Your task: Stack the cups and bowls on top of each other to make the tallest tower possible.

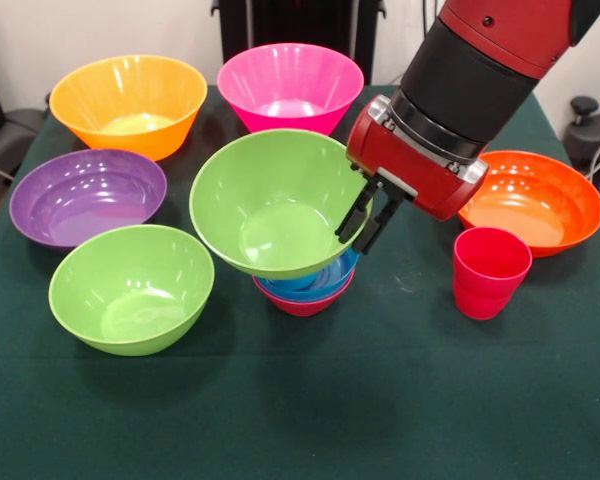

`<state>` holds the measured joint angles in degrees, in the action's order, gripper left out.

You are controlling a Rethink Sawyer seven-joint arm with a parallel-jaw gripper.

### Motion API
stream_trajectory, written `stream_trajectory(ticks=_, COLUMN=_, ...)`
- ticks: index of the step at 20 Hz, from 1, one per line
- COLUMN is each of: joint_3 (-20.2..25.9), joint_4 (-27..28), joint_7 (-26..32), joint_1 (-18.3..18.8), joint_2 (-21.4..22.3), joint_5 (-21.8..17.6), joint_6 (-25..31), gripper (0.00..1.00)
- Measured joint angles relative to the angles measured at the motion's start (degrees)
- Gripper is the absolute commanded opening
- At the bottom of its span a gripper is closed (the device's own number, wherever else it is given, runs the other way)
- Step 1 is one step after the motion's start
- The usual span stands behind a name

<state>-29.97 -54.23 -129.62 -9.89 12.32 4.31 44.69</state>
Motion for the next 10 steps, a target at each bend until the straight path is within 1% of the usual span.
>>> stream_trajectory(ticks=3, joint_3=0.0, joint_4=0.0, joint_7=0.0, joint_1=0.0, joint_2=0.0, joint_5=0.0, joint_6=0.0, gripper=0.00)
stream_trajectory(ticks=4, joint_3=0.0, joint_4=0.0, joint_7=0.0, joint_1=0.0, joint_2=0.0, joint_5=0.0, joint_6=0.0, gripper=1.00)
stream_trajectory(ticks=10, joint_3=0.1, joint_4=0.0, joint_7=0.0, joint_1=0.0, joint_2=0.0, joint_5=0.0, joint_6=0.0, gripper=1.00)
